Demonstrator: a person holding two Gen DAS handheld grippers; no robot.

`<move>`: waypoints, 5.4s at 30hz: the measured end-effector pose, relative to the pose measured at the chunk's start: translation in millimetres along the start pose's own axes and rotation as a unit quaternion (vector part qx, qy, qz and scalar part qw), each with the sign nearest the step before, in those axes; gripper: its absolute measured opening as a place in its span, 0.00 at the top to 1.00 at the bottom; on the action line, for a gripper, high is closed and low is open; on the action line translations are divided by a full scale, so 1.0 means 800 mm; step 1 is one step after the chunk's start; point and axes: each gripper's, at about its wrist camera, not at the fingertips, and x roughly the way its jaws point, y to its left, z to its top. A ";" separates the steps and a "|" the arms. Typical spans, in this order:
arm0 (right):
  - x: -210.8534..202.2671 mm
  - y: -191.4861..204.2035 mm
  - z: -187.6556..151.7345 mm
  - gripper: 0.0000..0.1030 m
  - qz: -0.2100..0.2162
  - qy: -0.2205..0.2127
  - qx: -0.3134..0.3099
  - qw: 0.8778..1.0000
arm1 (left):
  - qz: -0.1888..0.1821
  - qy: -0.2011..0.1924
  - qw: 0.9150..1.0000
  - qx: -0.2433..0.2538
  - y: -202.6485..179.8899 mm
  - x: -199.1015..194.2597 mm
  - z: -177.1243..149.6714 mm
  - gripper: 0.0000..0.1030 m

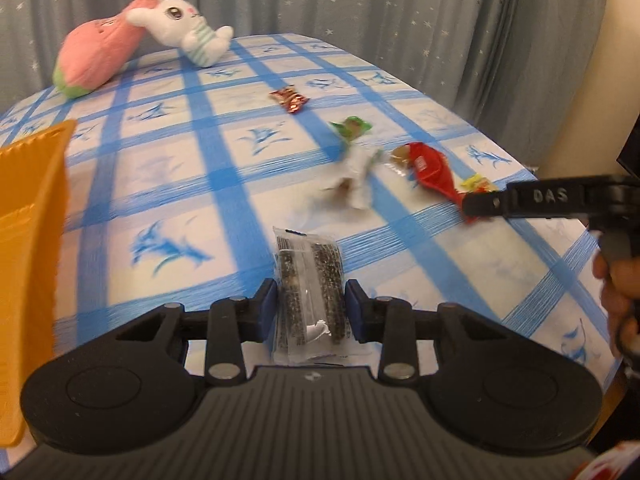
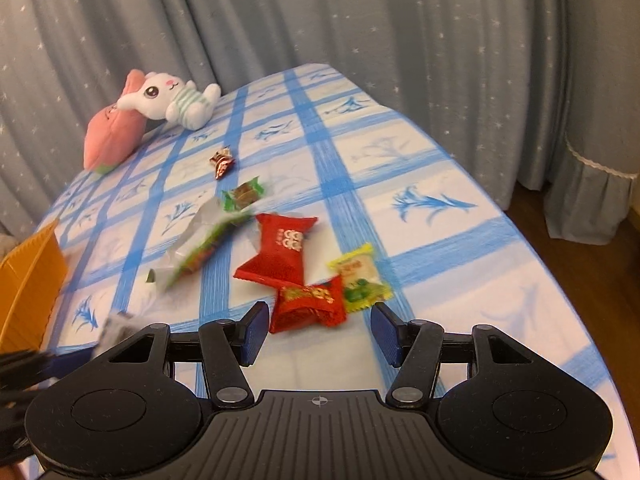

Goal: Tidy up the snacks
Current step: 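Grasp the dark seaweed packet with the left tool while the right tool grasps a red candy, then carry both snacks over the orange tray and open both tools, then move both open tools back toward the remaining snacks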

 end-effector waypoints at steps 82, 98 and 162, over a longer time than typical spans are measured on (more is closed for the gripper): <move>-0.092 0.218 -0.015 0.67 0.096 -0.083 -0.180 0.975 | 0.112 -0.098 0.983 -0.106 0.075 -0.173 -0.014 0.67; -0.067 0.335 -0.012 0.67 0.187 -0.072 -0.239 0.950 | 0.163 -0.112 0.972 -0.130 0.193 -0.225 0.003 0.67; -0.113 0.254 -0.032 0.35 0.116 -0.059 -0.164 0.978 | 0.115 -0.136 0.973 -0.146 0.182 -0.284 -0.001 0.47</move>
